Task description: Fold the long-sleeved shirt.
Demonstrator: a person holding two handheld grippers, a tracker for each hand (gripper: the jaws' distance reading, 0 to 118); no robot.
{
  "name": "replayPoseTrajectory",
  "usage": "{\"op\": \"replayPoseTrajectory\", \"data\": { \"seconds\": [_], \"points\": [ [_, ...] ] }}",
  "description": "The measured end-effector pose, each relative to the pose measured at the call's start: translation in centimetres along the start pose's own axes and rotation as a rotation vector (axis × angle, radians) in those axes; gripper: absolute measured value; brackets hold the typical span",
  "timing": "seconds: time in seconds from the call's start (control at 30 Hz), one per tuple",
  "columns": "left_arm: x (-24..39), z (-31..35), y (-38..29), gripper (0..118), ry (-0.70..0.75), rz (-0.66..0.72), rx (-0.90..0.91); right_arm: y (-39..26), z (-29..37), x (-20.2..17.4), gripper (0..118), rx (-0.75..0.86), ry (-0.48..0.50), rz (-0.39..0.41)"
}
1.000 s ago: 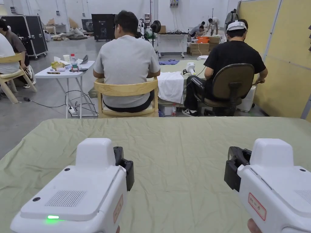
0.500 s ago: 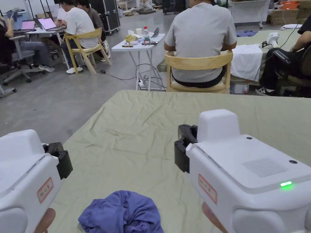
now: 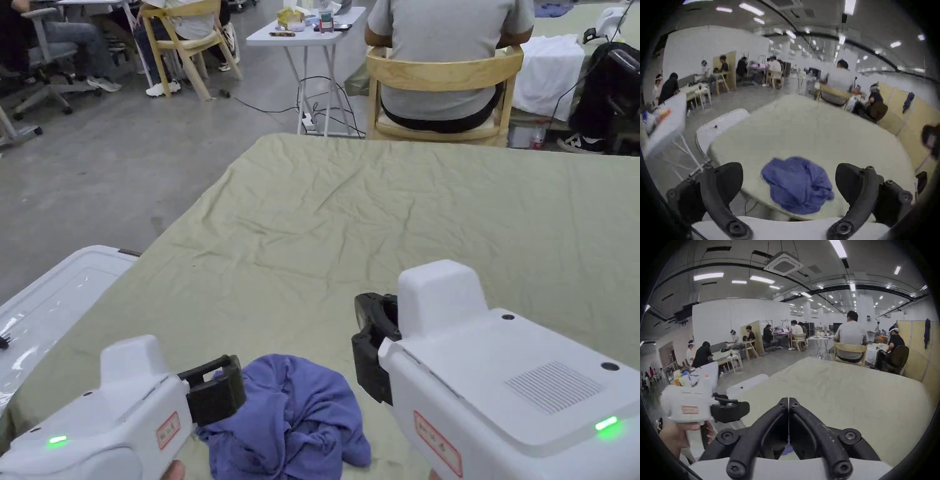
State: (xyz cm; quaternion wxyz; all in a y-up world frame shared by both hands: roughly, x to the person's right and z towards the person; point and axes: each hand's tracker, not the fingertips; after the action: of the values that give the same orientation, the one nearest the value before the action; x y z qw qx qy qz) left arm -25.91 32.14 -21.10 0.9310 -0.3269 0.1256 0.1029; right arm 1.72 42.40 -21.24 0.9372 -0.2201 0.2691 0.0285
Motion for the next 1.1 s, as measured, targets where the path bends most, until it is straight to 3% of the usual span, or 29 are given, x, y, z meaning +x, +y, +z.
{"op": "replayPoseTrajectory", "data": {
  "seconds": [0.23, 0.27, 0.33, 0.43, 0.7, 0.87, 1.1],
  "points": [
    [1.4, -13.2, -5.1, 111, -0.032, 0.049, -0.250, -2.6, -0.4, 4.3, 3, -0.101, -0.116, -0.038],
    [1.7, -13.8, -5.7, 102, -0.045, 0.028, -0.269, -2.7, -0.5, 4.6, 3, -0.107, -0.126, -0.039],
    [2.0, -15.2, -5.9, 56, -0.035, -0.013, -0.324, -2.9, -0.2, 5.0, 3, -0.112, -0.135, -0.042],
    [2.4, -12.8, -4.0, 26, -0.048, 0.012, -0.258, -2.9, 0.1, 5.2, 3, -0.113, -0.141, -0.041],
    [7.1, 1.3, 6.6, 25, -0.229, -0.058, 0.078, -1.7, 3.7, 5.7, 3, -0.012, -0.153, -0.088],
    [13.4, 10.7, 13.1, 25, -0.415, -0.086, 0.305, -0.3, 8.7, 7.4, 3, 0.086, -0.193, -0.092],
    [24.4, 16.1, 16.5, 25, -0.552, -0.200, 0.470, 0.0, 15.9, 11.6, 3, 0.193, -0.310, -0.138]
  ]
}}
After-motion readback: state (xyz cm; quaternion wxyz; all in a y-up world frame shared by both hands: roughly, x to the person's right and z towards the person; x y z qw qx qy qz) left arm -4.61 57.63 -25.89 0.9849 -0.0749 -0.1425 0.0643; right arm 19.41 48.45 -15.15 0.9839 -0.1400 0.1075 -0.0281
